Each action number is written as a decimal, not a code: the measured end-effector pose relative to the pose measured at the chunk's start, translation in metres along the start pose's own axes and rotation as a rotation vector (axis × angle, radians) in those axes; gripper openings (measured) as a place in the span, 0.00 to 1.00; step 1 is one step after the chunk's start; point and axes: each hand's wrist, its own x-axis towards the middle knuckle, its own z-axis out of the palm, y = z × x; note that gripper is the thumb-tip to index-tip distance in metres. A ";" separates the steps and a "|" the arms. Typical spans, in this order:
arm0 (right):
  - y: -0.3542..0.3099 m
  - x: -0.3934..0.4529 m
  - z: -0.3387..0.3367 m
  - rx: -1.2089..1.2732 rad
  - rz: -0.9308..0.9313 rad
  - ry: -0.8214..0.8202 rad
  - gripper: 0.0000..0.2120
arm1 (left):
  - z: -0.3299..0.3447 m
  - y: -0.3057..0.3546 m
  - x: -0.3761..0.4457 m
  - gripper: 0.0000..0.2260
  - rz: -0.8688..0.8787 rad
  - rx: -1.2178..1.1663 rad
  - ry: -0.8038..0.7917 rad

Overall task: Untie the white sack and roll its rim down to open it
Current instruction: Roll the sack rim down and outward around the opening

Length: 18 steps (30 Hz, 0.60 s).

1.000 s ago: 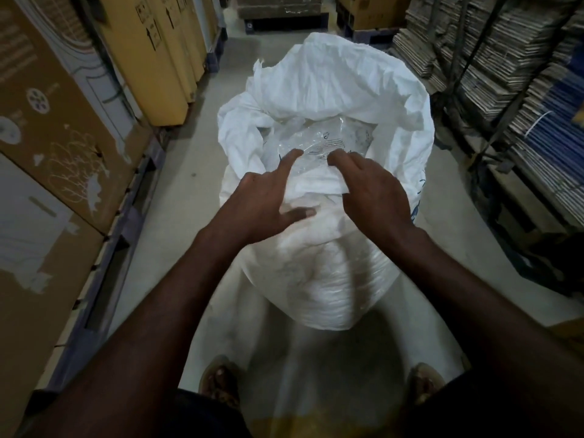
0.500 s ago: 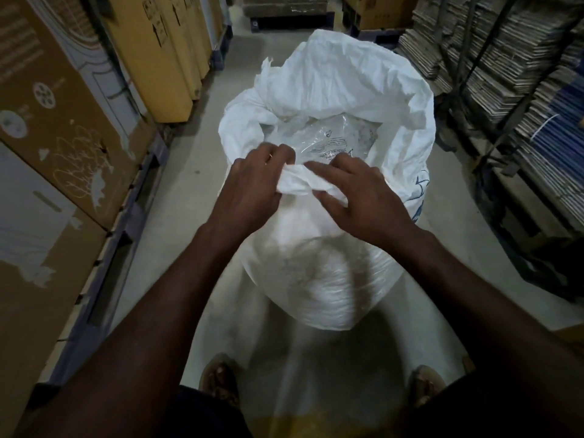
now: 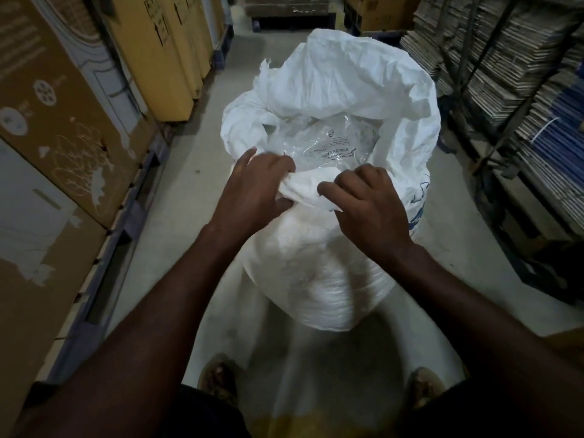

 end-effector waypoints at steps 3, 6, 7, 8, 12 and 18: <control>0.004 0.005 -0.004 -0.019 0.056 -0.018 0.17 | -0.009 0.004 -0.001 0.17 -0.191 -0.018 0.091; -0.005 0.013 -0.001 -0.026 0.137 -0.042 0.18 | -0.011 0.007 -0.006 0.17 -0.232 0.012 0.184; -0.010 0.016 0.000 0.002 0.174 -0.060 0.18 | -0.009 0.006 -0.007 0.13 -0.241 0.044 0.192; -0.015 0.018 0.000 0.043 0.203 -0.088 0.18 | -0.008 0.004 -0.007 0.09 -0.259 0.073 0.183; -0.023 0.014 0.000 0.293 0.130 -0.343 0.18 | 0.001 -0.011 -0.004 0.08 -0.240 0.014 0.128; -0.005 0.023 0.003 0.417 0.235 -0.651 0.20 | -0.003 -0.016 -0.013 0.42 -0.111 -0.108 -0.295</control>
